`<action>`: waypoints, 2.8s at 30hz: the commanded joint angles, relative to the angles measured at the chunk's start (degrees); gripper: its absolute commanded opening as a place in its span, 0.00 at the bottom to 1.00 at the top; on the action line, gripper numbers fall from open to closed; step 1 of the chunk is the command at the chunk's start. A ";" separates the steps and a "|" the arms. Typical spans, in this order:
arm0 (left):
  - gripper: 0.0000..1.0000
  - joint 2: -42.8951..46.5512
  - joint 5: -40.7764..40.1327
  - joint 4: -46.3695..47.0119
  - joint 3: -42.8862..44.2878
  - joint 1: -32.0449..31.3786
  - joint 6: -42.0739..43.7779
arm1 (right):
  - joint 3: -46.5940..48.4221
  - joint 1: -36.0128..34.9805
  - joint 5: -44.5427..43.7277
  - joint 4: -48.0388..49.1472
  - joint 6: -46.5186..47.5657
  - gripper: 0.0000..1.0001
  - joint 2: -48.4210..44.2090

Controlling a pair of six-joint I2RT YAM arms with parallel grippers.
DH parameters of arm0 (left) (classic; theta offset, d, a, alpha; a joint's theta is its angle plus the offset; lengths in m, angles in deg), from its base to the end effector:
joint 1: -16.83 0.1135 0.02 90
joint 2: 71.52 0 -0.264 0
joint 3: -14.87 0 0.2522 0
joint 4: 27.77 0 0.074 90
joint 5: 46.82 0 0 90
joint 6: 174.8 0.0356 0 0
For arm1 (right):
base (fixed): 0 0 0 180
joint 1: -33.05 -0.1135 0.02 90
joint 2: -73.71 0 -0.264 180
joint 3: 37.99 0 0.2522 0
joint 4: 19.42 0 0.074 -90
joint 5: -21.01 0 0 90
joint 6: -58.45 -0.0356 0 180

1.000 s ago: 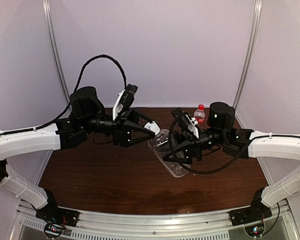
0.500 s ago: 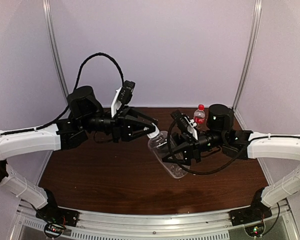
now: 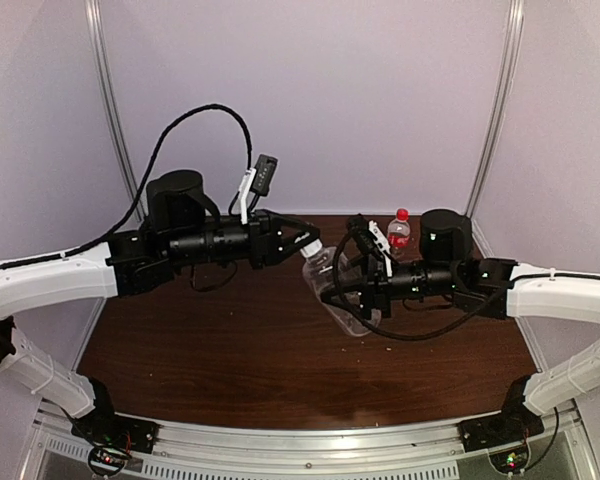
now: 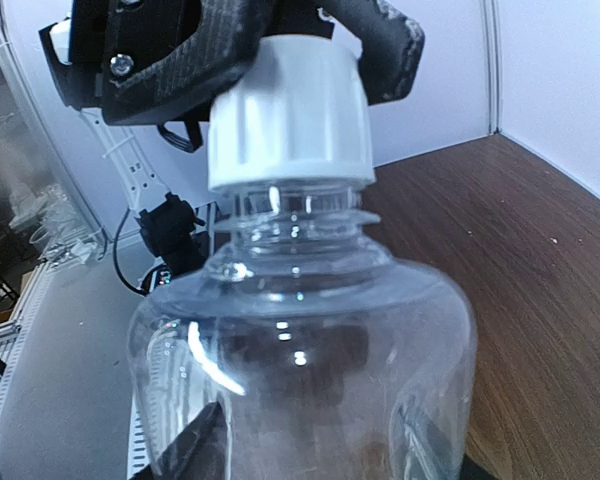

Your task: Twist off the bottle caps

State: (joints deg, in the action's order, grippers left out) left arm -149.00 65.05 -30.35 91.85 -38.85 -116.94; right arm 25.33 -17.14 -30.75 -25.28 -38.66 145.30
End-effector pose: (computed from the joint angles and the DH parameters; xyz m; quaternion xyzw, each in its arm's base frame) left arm 0.1705 -0.2733 0.3633 0.2731 0.6711 -0.5676 0.3911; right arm 0.1656 0.2331 0.3028 -0.4609 0.6192 0.5052 0.3859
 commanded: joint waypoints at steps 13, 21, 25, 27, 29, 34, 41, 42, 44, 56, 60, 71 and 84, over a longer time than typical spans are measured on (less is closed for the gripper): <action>0.59 -0.10 -4.37 -1.33 2.57 -3.03 1.71 | -1.13 0.22 -4.21 0.84 1.27 0.35 -1.64; 0.82 3.99 0.51 -2.12 0.18 -2.56 9.33 | -1.75 0.38 3.12 0.98 1.45 0.36 -1.94; 0.84 5.61 3.20 -3.59 -0.53 -2.07 12.52 | -1.41 0.36 7.76 1.42 0.79 0.38 -1.17; 0.84 6.09 4.67 -4.59 -0.56 -2.02 14.31 | -1.38 0.36 10.60 1.86 0.36 0.38 -0.90; 0.84 6.19 5.83 -6.09 -0.26 -1.91 16.19 | -1.40 0.40 12.30 2.40 -0.05 0.38 -0.72; 0.85 6.28 10.88 -5.62 -0.69 -1.88 19.41 | -0.67 0.29 19.64 4.50 -2.12 0.38 0.14; 0.85 4.51 21.82 -1.67 -0.73 -1.73 22.21 | -1.11 0.27 27.16 13.01 -8.67 0.38 1.77; 0.85 4.05 23.10 -0.91 -0.69 -1.71 21.97 | -1.44 0.27 27.53 14.11 -9.32 0.38 1.87; 0.84 2.77 24.88 0.48 -0.20 -1.66 21.29 | -2.01 0.27 27.83 16.73 -11.00 0.38 2.17; 0.66 0.80 25.92 8.42 -1.19 -0.83 15.44 | -2.55 0.23 28.01 18.86 -12.33 0.37 3.27; 0.60 0.50 25.40 9.00 -1.38 -0.58 14.65 | -2.16 0.18 28.03 18.27 -12.35 0.37 3.49; 0.21 1.20 17.63 6.24 -1.75 -0.12 13.41 | 0.57 0.18 14.91 4.98 -6.02 0.35 0.78; 0.17 0.08 -11.51 -1.71 2.00 -1.37 -4.24 | 2.25 -0.02 -13.95 -2.24 -3.41 0.35 -1.93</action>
State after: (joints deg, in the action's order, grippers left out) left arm -148.10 65.60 -28.80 90.21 -39.49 -114.17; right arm 26.03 -17.71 -28.69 -25.98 -41.13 144.84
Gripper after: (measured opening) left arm 0.303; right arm 0.524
